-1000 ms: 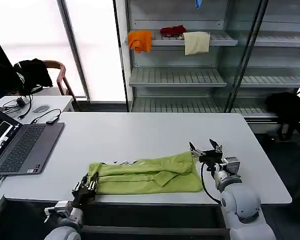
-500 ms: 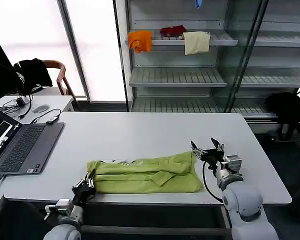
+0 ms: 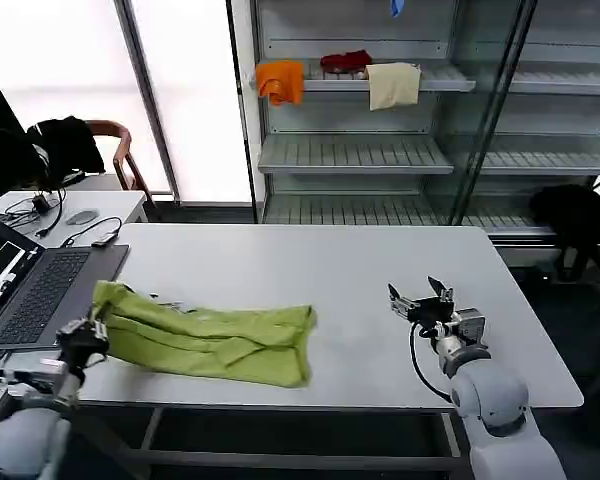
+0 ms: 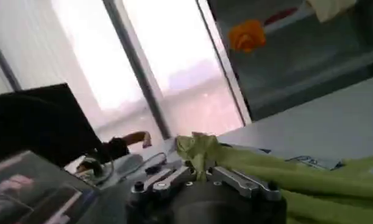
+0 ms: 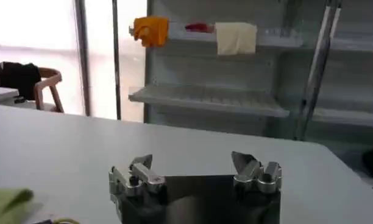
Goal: Fold and organize the clothes.
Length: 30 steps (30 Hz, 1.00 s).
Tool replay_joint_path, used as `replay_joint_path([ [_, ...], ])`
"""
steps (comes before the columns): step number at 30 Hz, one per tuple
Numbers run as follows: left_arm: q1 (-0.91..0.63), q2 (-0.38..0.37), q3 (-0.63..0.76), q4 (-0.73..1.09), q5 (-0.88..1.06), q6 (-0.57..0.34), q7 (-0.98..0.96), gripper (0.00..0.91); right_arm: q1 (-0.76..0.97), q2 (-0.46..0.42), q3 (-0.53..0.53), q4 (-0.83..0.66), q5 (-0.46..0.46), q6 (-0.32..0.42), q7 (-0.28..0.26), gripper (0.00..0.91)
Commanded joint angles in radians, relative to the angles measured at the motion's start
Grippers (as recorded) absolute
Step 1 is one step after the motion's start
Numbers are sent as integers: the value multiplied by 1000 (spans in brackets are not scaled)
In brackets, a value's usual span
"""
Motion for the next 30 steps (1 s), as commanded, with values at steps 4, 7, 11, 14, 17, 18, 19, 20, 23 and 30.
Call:
replay_joint_path([
  [4,-63,115,-50,-112,-14,56,70,0,-15,-30,-11,-52,-7,15,2,907],
  [7,-25,-12,77,-242,-46,90,51,0,-16,-21,-13,-48,-16,14,2,907],
  [11,9,-153,273,-315,13,87,32,0,-22,-16,-10,-41,-24,14,2,907],
  [14,13,-210,377,-309,75,81,23,10,-33,-14,-5,-36,-28,14,2,907],
  [17,0,-240,441,-287,93,89,1,10,-41,-12,-1,-34,-34,16,4,907],
  [18,-4,-247,463,-284,94,96,-8,10,-42,-11,1,-35,-37,19,5,907],
  [19,-7,-252,476,-282,93,104,-12,10,-43,-11,1,-37,-40,22,6,907],
  [20,-8,-256,489,-281,93,110,-15,10,-43,-11,2,-39,-42,23,6,907],
  [23,-9,-262,515,-272,100,126,-20,10,-43,-8,2,-43,-44,26,5,907],
  [30,-6,-272,534,-214,134,137,-29,10,-33,12,-10,-58,-61,32,1,907],
])
